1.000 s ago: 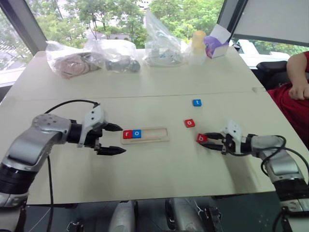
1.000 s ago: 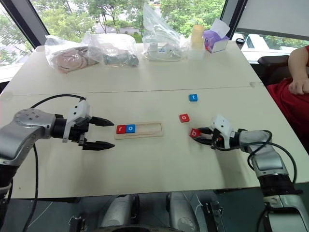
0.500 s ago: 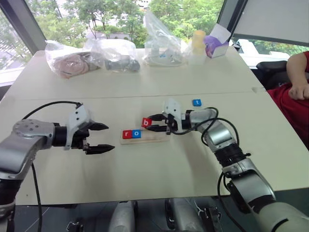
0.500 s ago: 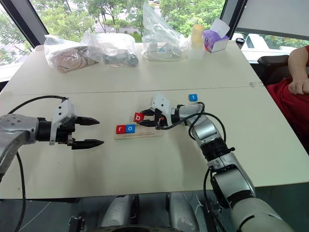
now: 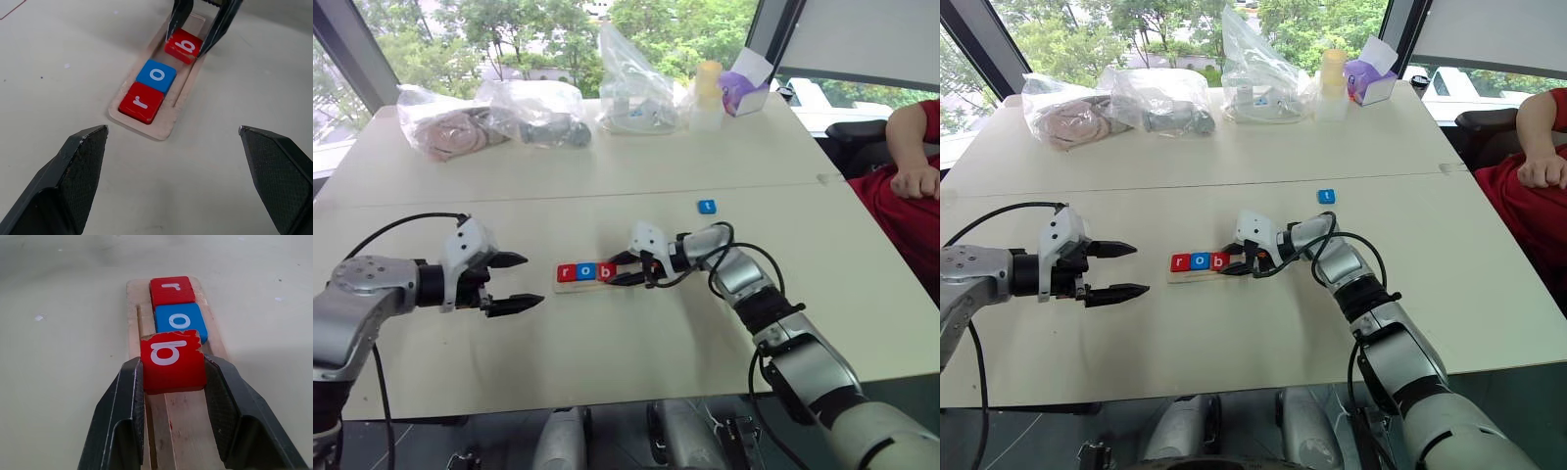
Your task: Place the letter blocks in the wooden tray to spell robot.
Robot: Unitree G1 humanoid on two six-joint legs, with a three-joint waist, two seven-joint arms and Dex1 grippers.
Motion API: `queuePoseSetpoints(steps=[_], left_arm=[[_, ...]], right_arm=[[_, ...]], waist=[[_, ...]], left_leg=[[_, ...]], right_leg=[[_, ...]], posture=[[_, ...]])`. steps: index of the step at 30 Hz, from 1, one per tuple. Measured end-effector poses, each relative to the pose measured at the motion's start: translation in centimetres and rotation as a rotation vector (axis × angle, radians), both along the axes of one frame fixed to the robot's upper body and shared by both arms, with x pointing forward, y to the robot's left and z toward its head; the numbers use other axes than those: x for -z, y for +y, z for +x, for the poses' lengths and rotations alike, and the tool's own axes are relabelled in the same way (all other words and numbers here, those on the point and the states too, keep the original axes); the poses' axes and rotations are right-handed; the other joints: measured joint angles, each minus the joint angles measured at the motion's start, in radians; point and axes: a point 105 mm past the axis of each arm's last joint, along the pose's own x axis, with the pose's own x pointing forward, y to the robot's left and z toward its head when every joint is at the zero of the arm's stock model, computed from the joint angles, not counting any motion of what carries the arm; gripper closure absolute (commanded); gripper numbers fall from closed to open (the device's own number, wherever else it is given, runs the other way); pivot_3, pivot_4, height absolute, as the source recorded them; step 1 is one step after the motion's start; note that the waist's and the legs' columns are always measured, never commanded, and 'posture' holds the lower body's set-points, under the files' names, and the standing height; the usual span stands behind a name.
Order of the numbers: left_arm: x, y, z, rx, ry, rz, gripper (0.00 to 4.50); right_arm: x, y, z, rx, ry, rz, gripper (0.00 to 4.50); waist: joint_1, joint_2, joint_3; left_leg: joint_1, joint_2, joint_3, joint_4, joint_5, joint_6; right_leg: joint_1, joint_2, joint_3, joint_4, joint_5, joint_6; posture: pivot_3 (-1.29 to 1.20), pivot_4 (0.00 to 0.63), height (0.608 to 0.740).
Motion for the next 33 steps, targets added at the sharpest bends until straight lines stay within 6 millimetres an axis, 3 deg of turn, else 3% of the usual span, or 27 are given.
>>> queuePoseSetpoints(steps=[24, 30, 31, 33], left_arm=[[0.3, -1.1, 0.4, -0.001, -0.017, -0.024, 0.0], [0.3, -1.1, 0.4, -0.006, -0.02, -0.024, 0.0], [0.3, -1.1, 0.4, -0.006, -0.02, -0.024, 0.0], [0.3, -1.1, 0.4, -0.006, -0.022, -0.024, 0.0]], right_arm=[[0.6, 0.4, 1.0, 0.008, -0.016, -0.042, 3.35], [0.6, 0.7, 1.0, 0.002, -0.032, -0.041, 0.28], [0.6, 0.8, 1.1, 0.001, -0.035, -0.041, 0.03], [0.7, 0.7, 1.1, 0.005, -0.03, -0.045, 0.03]], waist=[[-0.001, 0.0, 0.0], [0.0, 0.0, 0.0], [-0.001, 0.0, 0.0], [0.0, 0.0, 0.0]], left_leg=[[0.0, 0.0, 0.0, 0.0, 0.0, 0.0], [0.0, 0.0, 0.0, 0.0, 0.0, 0.0], [0.0, 0.0, 0.0, 0.0, 0.0, 0.0], [0.0, 0.0, 0.0, 0.0, 0.0, 0.0]], right_leg=[[0.0, 0.0, 0.0, 0.0, 0.0, 0.0], [0.0, 0.0, 0.0, 0.0, 0.0, 0.0], [0.0, 0.0, 0.0, 0.0, 0.0, 0.0], [0.0, 0.0, 0.0, 0.0, 0.0, 0.0]], posture=[[0.0, 0.15, 0.74], [0.0, 0.15, 0.74], [0.0, 0.15, 0.74], [0.0, 0.15, 0.74]])
